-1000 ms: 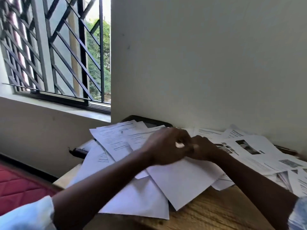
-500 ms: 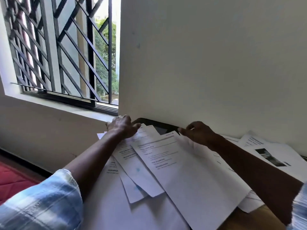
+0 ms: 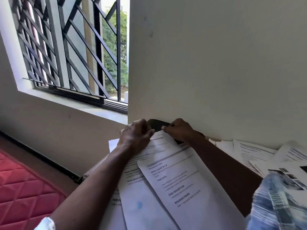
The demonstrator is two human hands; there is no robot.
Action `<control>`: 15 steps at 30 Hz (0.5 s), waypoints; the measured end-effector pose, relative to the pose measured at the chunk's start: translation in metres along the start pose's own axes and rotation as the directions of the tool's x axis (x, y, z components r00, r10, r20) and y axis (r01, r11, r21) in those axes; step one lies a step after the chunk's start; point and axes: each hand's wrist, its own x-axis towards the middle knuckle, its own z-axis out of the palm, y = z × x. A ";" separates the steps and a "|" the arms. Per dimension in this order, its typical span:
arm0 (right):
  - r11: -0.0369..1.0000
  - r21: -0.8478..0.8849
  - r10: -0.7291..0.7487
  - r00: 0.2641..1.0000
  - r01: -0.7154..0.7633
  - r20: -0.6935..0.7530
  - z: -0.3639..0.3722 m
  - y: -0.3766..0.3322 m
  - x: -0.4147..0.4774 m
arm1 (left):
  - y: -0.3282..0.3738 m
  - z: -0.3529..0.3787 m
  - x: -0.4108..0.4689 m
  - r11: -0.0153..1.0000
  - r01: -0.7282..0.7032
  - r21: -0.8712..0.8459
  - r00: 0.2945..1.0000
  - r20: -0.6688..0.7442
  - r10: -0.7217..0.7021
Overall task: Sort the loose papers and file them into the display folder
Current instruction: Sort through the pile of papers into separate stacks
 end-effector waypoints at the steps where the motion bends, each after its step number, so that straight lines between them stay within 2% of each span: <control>1: 0.998 0.062 0.007 1.000 -0.007 -0.002 0.001 0.002 0.002 | 0.001 0.000 0.000 1.000 -0.016 -0.019 1.000 0.000 0.016; 4: 0.952 0.304 -0.020 0.999 0.030 -0.035 0.007 0.012 0.002 | 0.003 -0.002 0.001 0.997 -0.073 0.004 0.996 0.050 0.073; 7: 0.830 0.554 -0.077 0.997 0.073 -0.016 0.006 0.021 -0.004 | 0.001 -0.004 0.001 0.997 -0.082 0.005 0.988 0.131 0.081; 9: 0.794 0.604 -0.089 0.996 0.064 0.011 0.003 0.024 -0.005 | -0.002 -0.004 0.004 0.995 -0.098 -0.025 0.984 0.147 0.100; 15: 0.788 0.616 -0.057 0.996 0.007 0.062 -0.001 0.036 -0.001 | -0.008 -0.010 0.014 0.985 -0.109 -0.135 0.988 0.098 0.123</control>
